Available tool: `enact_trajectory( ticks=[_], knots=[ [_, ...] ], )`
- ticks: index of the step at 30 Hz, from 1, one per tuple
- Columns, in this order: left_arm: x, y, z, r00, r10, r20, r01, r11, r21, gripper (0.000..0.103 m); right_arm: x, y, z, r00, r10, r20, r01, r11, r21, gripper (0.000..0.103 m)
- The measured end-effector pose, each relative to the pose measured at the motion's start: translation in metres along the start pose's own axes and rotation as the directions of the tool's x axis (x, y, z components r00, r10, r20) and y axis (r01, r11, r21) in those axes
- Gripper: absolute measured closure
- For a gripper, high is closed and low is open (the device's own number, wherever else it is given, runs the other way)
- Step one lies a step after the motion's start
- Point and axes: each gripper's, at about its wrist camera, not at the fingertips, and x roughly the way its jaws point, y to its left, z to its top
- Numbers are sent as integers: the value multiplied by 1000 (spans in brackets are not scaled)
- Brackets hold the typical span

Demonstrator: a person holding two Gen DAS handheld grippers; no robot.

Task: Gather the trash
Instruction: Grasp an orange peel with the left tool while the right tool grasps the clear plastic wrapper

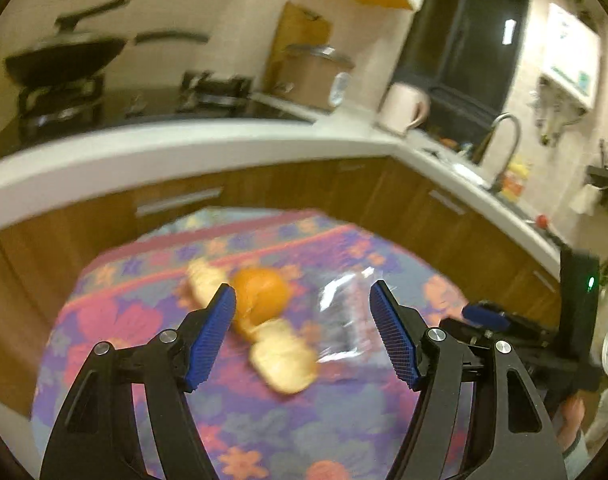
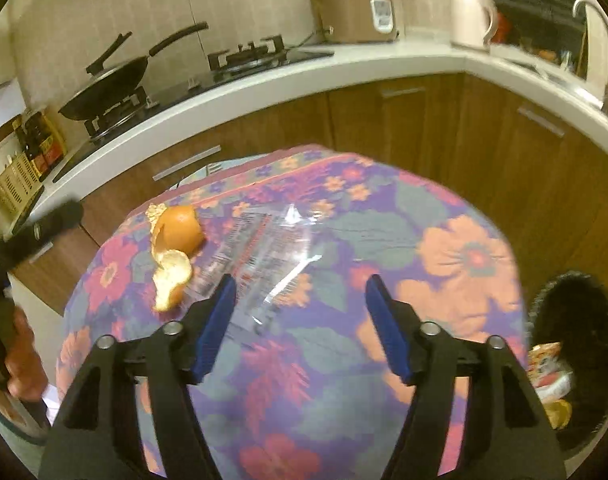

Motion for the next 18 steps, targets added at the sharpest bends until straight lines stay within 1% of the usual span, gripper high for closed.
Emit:
enact_trajectory(
  ticks=[1, 2, 4, 7, 8, 13, 17, 18],
  knots=[
    [6, 5, -2, 1000, 8, -17, -8, 1000, -12, 35, 10, 2, 1, 1000, -2, -17, 2, 1000, 6, 37],
    [14, 10, -6, 999, 8, -50, -10, 1000, -29, 35, 17, 5, 2, 1000, -5, -27, 5, 1000, 6, 37],
    [27, 16, -12, 996, 1, -88, -5, 999, -47, 35, 34, 10, 2, 999, -14, -51, 14, 1000, 3, 37],
    [49, 18, -20, 987, -2, -158, -6, 999, -51, 35, 53, 11, 3, 997, -14, -74, 16, 1000, 16, 37],
    [59, 18, -20, 983, 8, -185, -18, 999, -49, 35, 57, 10, 3, 997, -9, -82, 11, 1000, 24, 37],
    [82, 21, -25, 974, 8, -228, -21, 998, -55, 37, 73, 9, 6, 996, -31, -80, 33, 999, 22, 37],
    [100, 23, -32, 963, -3, -270, -14, 998, -62, 52, 85, 10, 8, 994, -21, -103, 22, 1000, 9, 37],
    [101, 23, -35, 962, -6, -273, -11, 998, -59, 53, 87, 10, 8, 994, -21, -107, 21, 1000, 3, 37]
  ],
)
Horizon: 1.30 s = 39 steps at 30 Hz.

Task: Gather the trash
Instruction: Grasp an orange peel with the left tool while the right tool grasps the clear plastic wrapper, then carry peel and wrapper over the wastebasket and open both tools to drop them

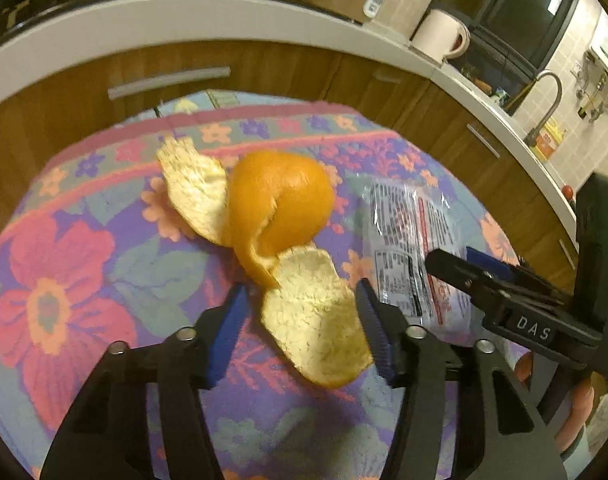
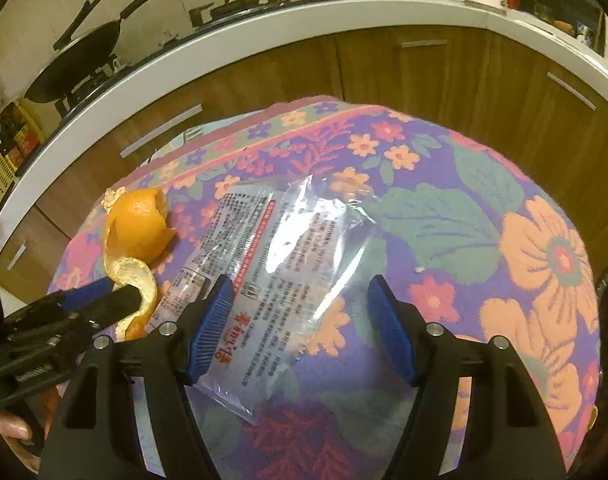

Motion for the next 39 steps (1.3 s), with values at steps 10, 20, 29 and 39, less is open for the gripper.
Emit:
enact_trajectory(
  ticks=[10, 20, 29, 39],
  knots=[
    [-5, -3, -14, 998, -54, 30, 53, 998, 38, 102, 2, 12, -4, 1000, -12, 2, 12, 998, -68, 92],
    [-56, 20, -18, 985, -121, 125, 122, 992, -7, 102, -12, 23, -11, 998, -29, 63, 37, 992, -124, 102],
    [-72, 40, -35, 982, -120, 148, 126, 991, -35, 102, -38, 14, -16, 995, -9, 98, 18, 996, -89, 102],
    [-93, 50, -49, 973, -141, 185, 153, 987, -57, 102, -73, 9, -27, 988, -2, 153, 13, 997, -70, 102]
  ],
)
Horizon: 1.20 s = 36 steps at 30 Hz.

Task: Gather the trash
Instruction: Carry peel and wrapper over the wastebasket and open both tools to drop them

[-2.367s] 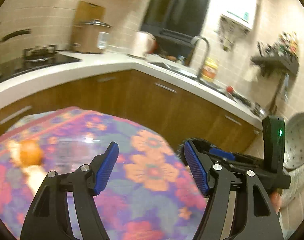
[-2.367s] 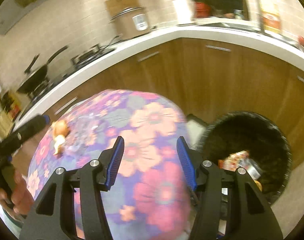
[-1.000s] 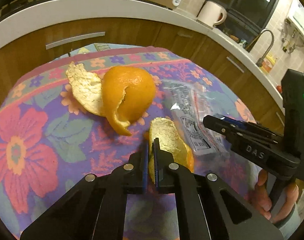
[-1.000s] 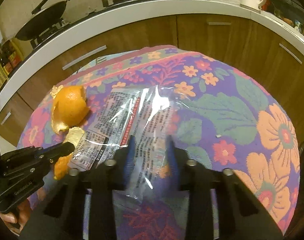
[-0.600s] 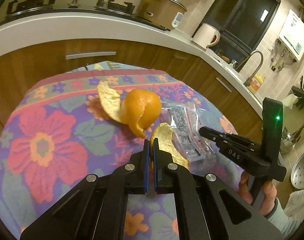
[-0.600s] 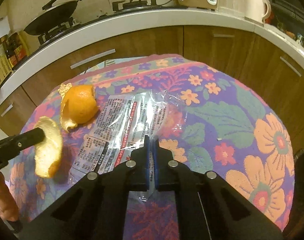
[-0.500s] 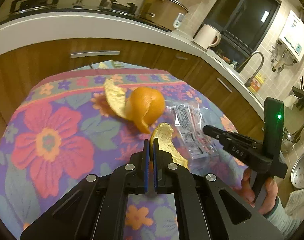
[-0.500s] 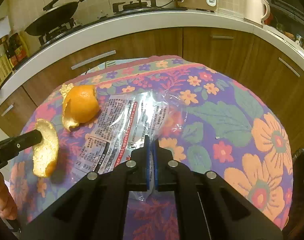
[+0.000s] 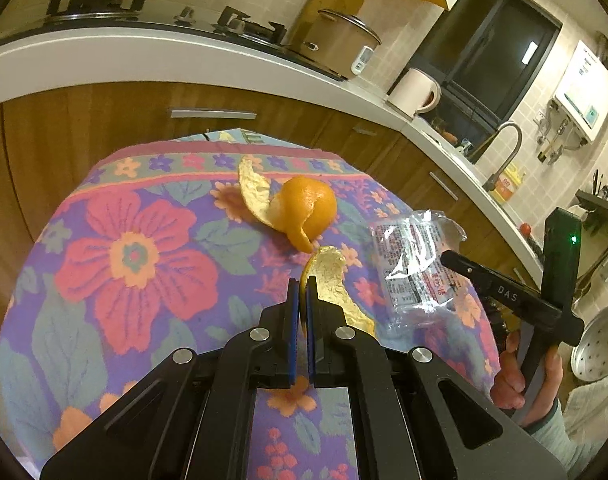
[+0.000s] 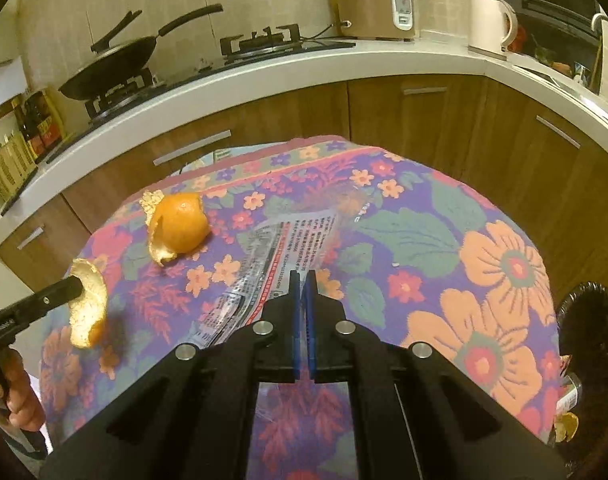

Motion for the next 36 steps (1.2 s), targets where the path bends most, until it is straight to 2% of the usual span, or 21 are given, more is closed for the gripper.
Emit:
enact_trajectory(
  ticks=[7, 22, 28, 36],
  knots=[
    [-3, -16, -1, 1000, -31, 8, 30, 999, 22, 102, -38, -7, -5, 998, -3, 58, 3, 1000, 9, 103],
    [21, -109, 3, 989, -149, -17, 150, 976, 161, 102, -120, -58, -13, 985, -30, 168, 18, 997, 69, 103],
    [49, -158, -2, 978, -200, -56, 208, 952, 224, 102, -148, -96, -18, 978, -72, 196, 46, 990, 131, 103],
    [104, -247, -13, 959, -247, -139, 279, 905, 321, 102, -168, -165, -30, 962, -182, 203, 136, 966, 222, 103]
  ],
)
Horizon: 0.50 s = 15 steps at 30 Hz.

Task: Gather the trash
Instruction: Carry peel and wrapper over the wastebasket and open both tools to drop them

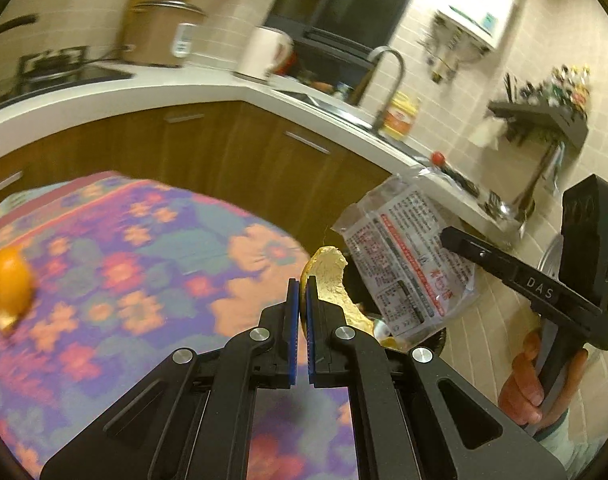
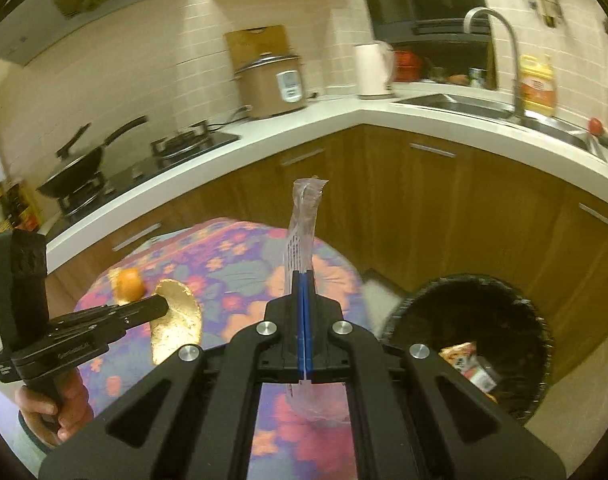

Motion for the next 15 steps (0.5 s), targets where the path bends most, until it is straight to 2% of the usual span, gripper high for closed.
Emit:
enact_trajectory(
  ticks=[5, 10, 13, 15],
  knots=[
    [58, -43, 10, 999, -18, -45, 21, 998, 59, 102, 14, -56, -5, 999, -44, -30, 46, 996, 72, 103],
    [114, -77, 10, 996, -15, -90, 24, 995, 101, 102, 46, -100, -23, 988, -99, -116, 112, 988, 111, 103],
    [144, -93, 7, 992, -15, -124, 30, 992, 119, 102, 69, -126, -35, 974, -114, -195, 142, 980, 137, 103],
    [163, -102, 4, 989, -6, -148, 26, 991, 133, 102, 86, -144, -46, 957, -129, -262, 171, 974, 148, 103]
  ],
)
